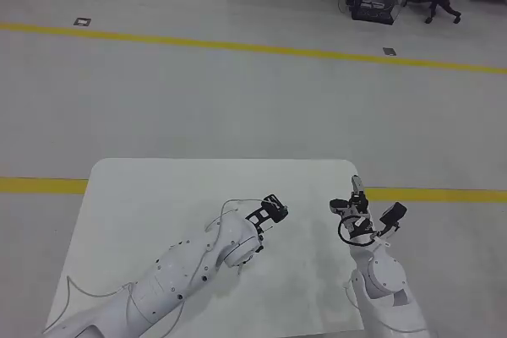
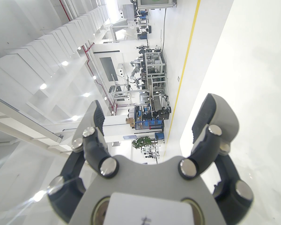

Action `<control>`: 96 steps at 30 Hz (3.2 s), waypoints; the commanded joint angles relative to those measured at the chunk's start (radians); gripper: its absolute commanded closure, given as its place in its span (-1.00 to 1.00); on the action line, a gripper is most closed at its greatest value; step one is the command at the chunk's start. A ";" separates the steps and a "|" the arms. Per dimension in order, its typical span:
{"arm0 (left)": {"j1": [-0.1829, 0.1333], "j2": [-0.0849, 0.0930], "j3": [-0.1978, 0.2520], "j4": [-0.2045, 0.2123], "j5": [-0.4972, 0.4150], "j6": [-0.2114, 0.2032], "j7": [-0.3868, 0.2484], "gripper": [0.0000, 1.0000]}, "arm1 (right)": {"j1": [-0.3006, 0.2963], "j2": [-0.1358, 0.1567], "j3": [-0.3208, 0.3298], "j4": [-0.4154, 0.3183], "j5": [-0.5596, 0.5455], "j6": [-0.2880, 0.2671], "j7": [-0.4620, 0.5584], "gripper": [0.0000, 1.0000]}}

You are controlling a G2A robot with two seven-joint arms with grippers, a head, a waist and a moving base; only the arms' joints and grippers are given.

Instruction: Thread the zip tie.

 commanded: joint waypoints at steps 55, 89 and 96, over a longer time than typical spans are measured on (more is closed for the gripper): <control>0.040 0.148 -0.349 -0.035 -0.716 -0.310 0.075 1.00 | 0.105 0.031 -0.079 0.124 -0.399 -0.340 0.650 -1.00; 0.003 0.204 -0.327 -0.047 -1.000 -0.310 0.068 1.00 | 0.173 0.062 -0.145 0.000 -0.338 -0.340 0.777 -1.00; -0.003 0.211 -0.325 -0.060 -1.040 -0.310 0.052 1.00 | 0.173 0.062 -0.145 0.000 -0.338 -0.340 0.777 -1.00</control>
